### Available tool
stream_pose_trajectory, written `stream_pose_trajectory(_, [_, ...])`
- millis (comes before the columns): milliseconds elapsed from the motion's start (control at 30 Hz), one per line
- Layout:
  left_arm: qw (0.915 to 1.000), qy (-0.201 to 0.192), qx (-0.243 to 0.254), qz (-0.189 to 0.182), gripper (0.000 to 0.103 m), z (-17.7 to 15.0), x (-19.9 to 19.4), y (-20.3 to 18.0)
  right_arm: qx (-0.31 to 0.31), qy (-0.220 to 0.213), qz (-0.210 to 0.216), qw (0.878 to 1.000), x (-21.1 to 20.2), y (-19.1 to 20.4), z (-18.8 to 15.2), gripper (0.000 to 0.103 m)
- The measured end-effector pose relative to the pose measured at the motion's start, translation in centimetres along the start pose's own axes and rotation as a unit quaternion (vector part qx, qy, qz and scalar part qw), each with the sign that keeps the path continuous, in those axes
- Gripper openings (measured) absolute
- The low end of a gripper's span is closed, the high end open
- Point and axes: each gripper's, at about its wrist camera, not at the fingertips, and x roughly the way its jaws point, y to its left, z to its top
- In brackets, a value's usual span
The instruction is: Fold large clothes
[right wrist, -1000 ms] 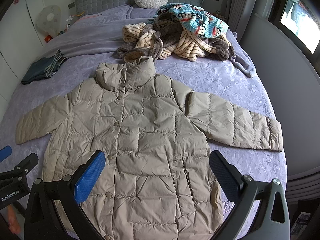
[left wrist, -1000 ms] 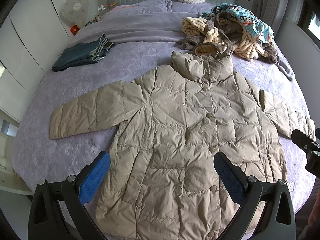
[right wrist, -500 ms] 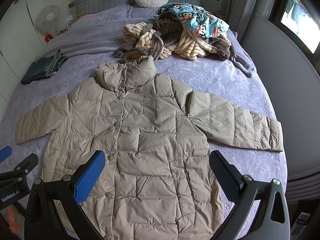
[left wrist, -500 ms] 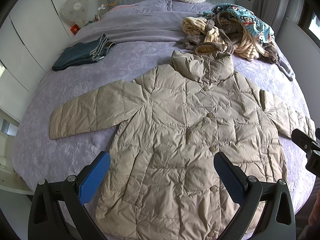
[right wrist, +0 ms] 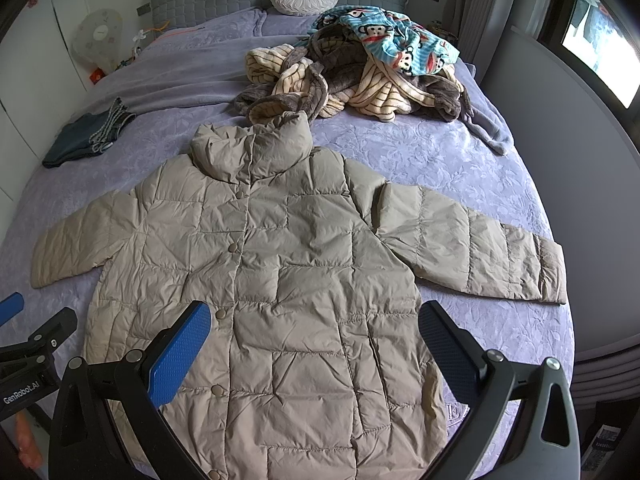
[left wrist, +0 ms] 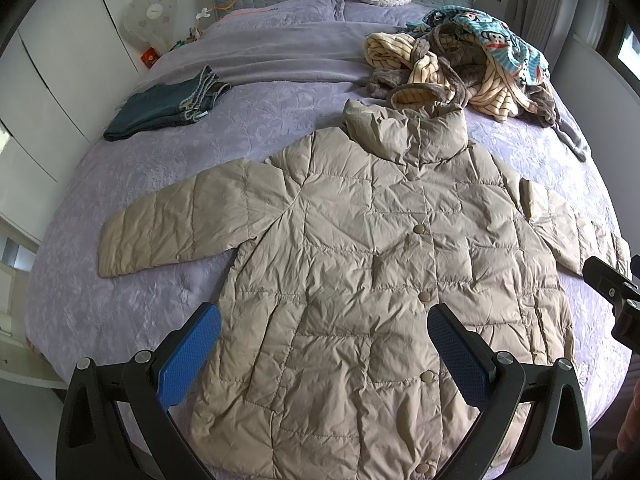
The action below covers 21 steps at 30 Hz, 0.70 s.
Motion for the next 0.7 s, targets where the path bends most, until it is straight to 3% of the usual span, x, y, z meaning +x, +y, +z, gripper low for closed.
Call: stream_pose_trajectory(700, [1.0, 0.001, 0.0, 0.0, 0.103, 0.12, -0.01, -0.02, 0.0, 0.003, -0.001, 1.0, 0.12, 0.19, 0.01, 0.103])
